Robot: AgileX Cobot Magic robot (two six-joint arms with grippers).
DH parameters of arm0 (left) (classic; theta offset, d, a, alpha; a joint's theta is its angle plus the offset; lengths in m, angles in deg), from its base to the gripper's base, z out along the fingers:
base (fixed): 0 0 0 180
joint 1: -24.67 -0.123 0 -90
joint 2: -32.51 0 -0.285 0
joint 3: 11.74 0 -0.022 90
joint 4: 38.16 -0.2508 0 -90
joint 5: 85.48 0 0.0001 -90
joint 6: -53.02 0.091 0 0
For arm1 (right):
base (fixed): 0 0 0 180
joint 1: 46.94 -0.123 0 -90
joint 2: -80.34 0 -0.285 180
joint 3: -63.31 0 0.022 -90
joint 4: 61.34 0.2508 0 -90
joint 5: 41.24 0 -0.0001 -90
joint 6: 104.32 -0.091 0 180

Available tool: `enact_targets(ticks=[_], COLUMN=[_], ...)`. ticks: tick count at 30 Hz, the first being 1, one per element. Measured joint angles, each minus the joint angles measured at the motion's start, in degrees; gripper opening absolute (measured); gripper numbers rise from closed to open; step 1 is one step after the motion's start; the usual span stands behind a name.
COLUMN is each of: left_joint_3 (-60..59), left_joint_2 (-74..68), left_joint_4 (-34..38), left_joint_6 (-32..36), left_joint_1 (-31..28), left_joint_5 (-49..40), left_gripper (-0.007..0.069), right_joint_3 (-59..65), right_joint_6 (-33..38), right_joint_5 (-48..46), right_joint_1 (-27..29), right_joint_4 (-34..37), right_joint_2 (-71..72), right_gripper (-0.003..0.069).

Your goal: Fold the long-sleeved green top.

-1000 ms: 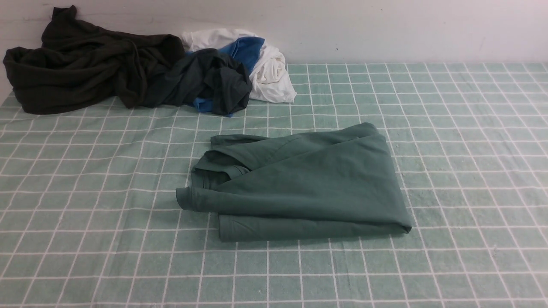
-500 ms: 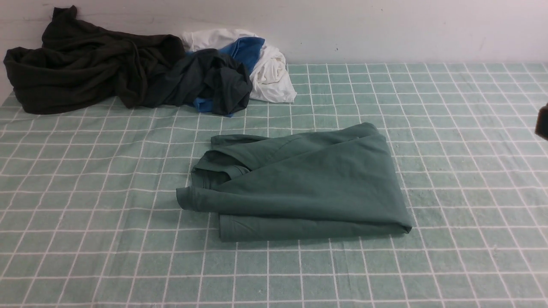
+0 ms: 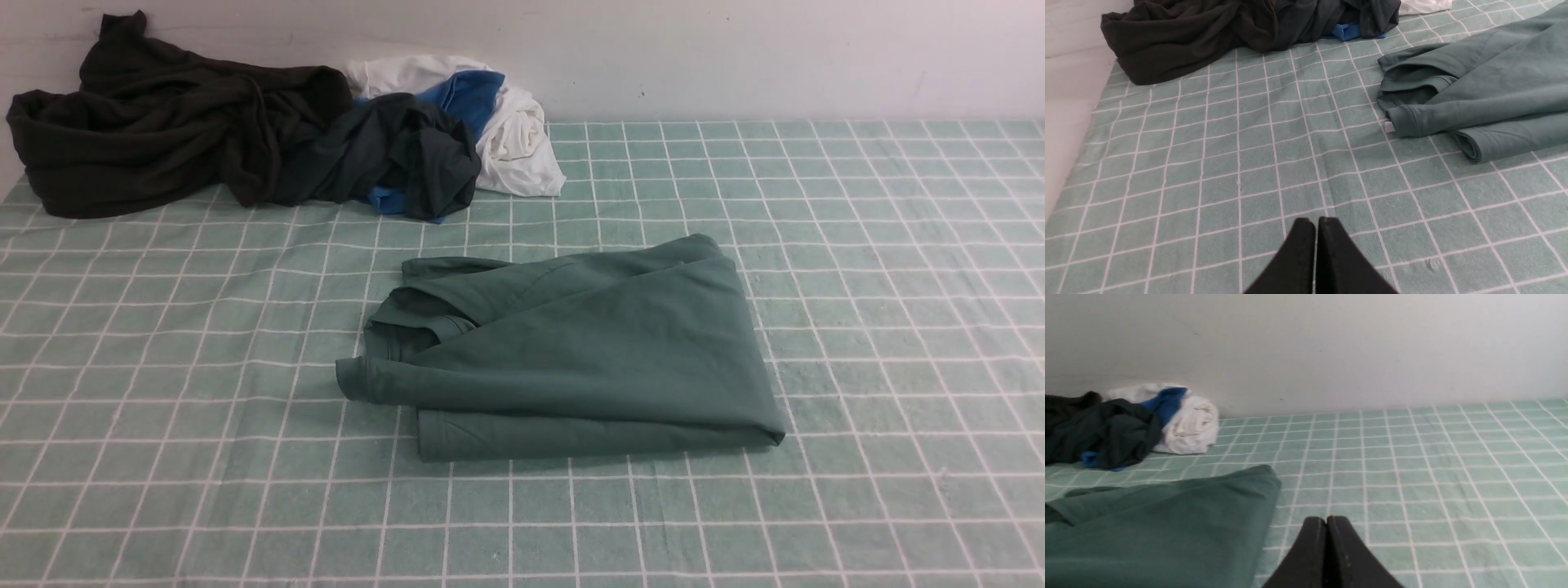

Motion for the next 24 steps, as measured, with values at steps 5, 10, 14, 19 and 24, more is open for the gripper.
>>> enact_targets(ticks=[5,10,14,19,24], left_joint_3=[0.00,0.00,0.00,0.00,0.00], left_joint_2=[0.00,0.00,0.00,0.00,0.00], left_joint_4=[0.00,0.00,0.00,0.00,0.00], left_joint_6=[0.00,0.00,0.00,0.00,0.00], left_joint_1=[0.00,0.00,0.00,0.00,0.00], left_joint_5=[0.05,0.05,0.05,0.05,0.05], left_gripper=[-0.0003,-0.0003,-0.0003,-0.0003,-0.0003], right_joint_3=[5.80,5.80,5.74,5.74,5.74], right_joint_6=[-6.25,-5.94,-5.61,-5.54,-5.54], right_joint_5=[-4.09,-11.04,-11.32,-11.39,-11.41], right_joint_1=[4.69,5.14,5.14,5.14,5.14], right_joint_4=[-3.55,-4.82,-4.82,-4.82,-4.82], right_joint_2=[9.08,11.42,11.48,11.48,11.48], right_gripper=[-0.0013,-0.0013,-0.0013,-0.0013,-0.0013])
